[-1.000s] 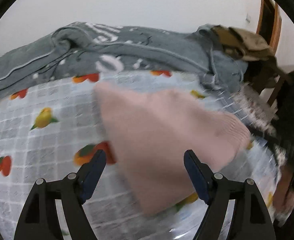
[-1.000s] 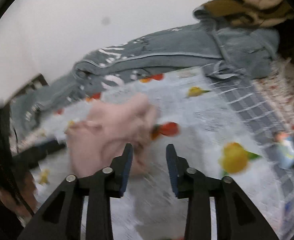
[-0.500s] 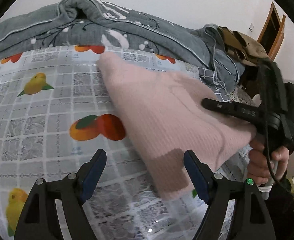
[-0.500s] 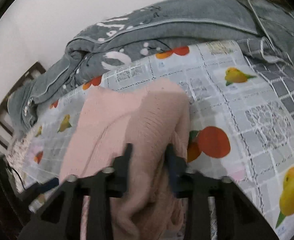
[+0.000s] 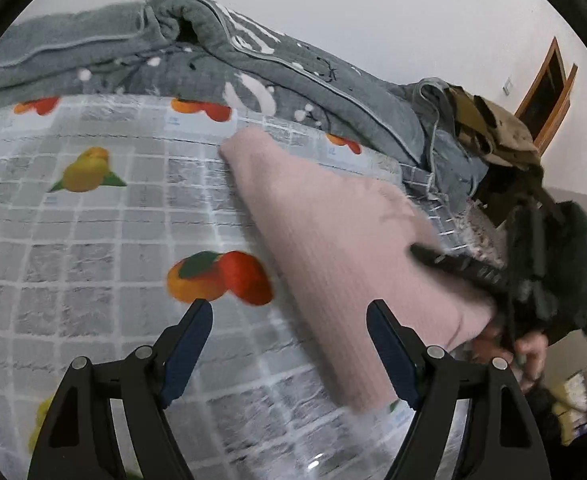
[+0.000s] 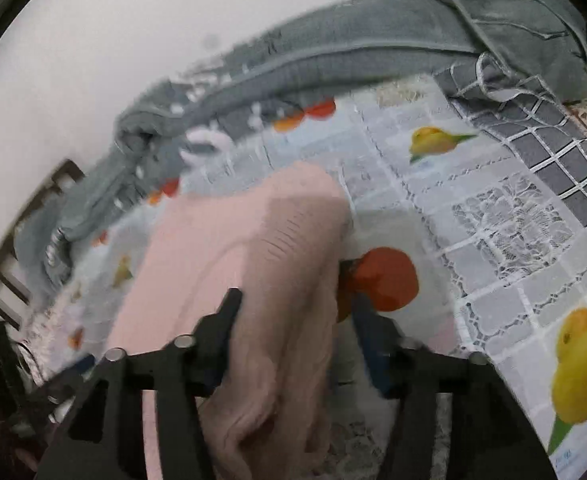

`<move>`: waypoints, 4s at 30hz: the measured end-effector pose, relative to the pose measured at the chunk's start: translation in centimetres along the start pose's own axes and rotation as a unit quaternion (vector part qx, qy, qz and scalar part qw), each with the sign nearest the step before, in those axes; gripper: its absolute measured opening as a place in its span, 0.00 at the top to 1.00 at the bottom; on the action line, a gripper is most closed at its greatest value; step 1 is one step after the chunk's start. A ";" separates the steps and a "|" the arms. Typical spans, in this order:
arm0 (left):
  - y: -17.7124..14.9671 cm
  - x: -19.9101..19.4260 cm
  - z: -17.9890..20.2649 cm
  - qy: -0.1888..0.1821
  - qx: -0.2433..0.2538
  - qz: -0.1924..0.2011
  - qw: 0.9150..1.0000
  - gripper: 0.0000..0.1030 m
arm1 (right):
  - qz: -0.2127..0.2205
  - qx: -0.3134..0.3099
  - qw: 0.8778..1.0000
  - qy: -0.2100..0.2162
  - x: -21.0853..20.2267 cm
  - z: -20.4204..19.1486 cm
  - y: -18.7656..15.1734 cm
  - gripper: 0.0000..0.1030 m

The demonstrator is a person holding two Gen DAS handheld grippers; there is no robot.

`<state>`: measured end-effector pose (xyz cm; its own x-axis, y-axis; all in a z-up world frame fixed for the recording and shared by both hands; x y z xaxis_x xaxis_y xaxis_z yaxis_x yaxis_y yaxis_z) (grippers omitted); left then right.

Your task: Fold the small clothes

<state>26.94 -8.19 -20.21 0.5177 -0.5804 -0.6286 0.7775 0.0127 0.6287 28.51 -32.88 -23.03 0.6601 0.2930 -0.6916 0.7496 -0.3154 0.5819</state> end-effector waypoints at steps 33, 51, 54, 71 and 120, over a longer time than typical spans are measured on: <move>1.2 -4.5 -7.8 0.071 -0.055 0.021 0.996 0.30 | 0.014 -0.160 0.981 0.108 2.4 -15.1 1.1 0.90; 1.7 -4.5 -4.0 0.107 -0.009 0.026 0.994 0.30 | 0.078 -0.266 0.960 0.034 -2.5 -17.3 -2.3 0.76; 1.8 -3.0 -4.2 0.164 0.018 0.011 0.986 0.30 | 0.056 -0.296 0.953 0.020 -0.8 -17.6 -4.8 0.76; 1.4 -1.9 -5.2 0.172 0.026 0.008 0.985 0.28 | 0.003 -0.241 0.970 -0.011 1.8 -15.0 -3.1 0.89; 9.5 5.5 -9.5 0.162 0.077 0.012 0.984 0.37 | -0.024 -0.193 0.980 -0.039 9.9 -10.4 3.3 0.73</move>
<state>40.52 -3.54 -22.01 0.6407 -0.2912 -0.7104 0.7135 -0.1159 0.6910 38.05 -21.64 -23.51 0.6295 0.2253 -0.7436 0.7516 0.0660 0.6563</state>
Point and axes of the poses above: each gripper's, at about its wrist camera, not at the fingertips, and x roughly the way its jaws point, z to its right, y to its top, the point moved 9 cm from there along x, roughly the way its jaws point, and after that the axes turned 1 degree about -x, right-handed, at the moved point
